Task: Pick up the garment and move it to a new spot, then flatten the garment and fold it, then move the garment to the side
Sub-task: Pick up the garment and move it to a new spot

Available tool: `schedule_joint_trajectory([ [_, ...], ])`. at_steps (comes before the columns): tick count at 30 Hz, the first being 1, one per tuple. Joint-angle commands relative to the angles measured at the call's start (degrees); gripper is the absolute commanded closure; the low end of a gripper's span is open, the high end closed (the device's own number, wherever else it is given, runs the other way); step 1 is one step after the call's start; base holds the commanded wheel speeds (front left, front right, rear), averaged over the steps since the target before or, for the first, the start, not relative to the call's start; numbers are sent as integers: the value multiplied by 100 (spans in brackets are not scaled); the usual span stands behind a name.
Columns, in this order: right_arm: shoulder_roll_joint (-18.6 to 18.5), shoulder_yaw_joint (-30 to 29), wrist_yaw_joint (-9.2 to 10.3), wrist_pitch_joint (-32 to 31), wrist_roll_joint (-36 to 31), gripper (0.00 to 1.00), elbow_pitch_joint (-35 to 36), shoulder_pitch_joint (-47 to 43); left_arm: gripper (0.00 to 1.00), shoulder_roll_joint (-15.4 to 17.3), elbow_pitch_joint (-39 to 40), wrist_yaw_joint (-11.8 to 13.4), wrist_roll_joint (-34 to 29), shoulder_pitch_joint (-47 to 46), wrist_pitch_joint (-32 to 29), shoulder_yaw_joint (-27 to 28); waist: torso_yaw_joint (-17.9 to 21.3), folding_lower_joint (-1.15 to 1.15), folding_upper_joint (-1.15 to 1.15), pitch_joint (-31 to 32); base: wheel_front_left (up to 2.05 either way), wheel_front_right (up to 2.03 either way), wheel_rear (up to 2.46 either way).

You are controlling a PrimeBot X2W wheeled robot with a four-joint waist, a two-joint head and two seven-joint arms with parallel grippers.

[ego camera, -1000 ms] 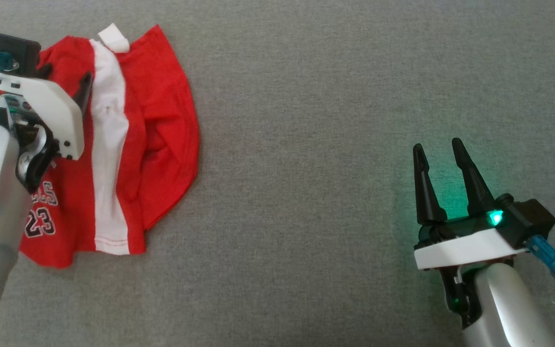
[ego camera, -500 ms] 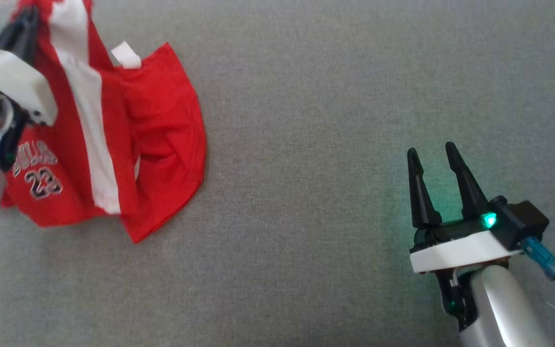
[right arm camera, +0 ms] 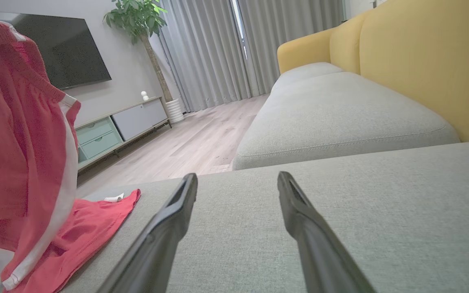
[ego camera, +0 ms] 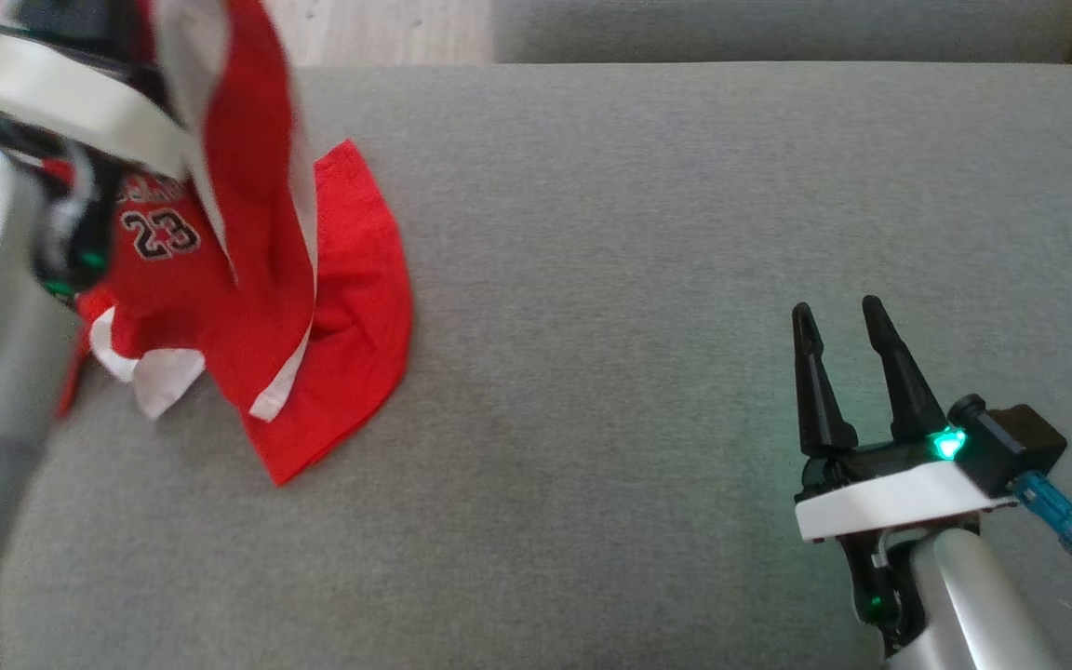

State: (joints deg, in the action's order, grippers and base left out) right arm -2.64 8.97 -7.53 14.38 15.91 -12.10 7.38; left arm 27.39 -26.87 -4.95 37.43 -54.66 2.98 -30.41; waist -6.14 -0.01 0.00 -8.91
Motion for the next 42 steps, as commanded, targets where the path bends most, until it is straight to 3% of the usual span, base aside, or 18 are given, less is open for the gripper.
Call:
schedule_joint_trajectory([
  [1,-23,125,4,62,64,0,188,83,100,120,447,84,43,-44,-61,223,109,1,0,39,0,0,0],
  [10,-23,260,4,62,297,0,356,303,100,-607,1843,609,133,390,-369,-169,982,1,0,-69,0,0,0],
  [20,-23,551,4,62,832,0,728,691,100,-1805,1681,844,141,-92,-118,-486,2411,1,0,-410,0,0,0],
  [24,-23,488,4,62,878,0,854,699,100,-2170,1414,1003,234,-155,413,-319,2552,1,0,-462,0,0,0],
  [28,-23,384,4,62,836,0,926,657,100,-2280,1010,1063,400,150,951,-85,2481,1,0,-501,0,0,0],
  [32,-23,274,4,62,752,0,940,625,100,-2189,359,980,500,681,1133,170,2260,1,0,-577,0,0,0],
  [33,-23,258,4,62,727,0,935,619,95,-2150,167,939,521,806,1148,211,2192,1,0,-600,0,0,0],
  [34,-23,242,4,62,703,0,927,614,0,-2093,-46,923,500,916,1159,233,2120,1,0,-619,0,0,0],
  [38,-23,224,4,62,572,0,889,602,0,-1849,-734,932,191,1182,1192,252,1833,1,0,-667,0,0,0],
  [42,-23,178,4,62,406,0,839,571,0,-1773,-609,927,-151,1425,1199,687,1523,1,0,-653,0,0,0],
])
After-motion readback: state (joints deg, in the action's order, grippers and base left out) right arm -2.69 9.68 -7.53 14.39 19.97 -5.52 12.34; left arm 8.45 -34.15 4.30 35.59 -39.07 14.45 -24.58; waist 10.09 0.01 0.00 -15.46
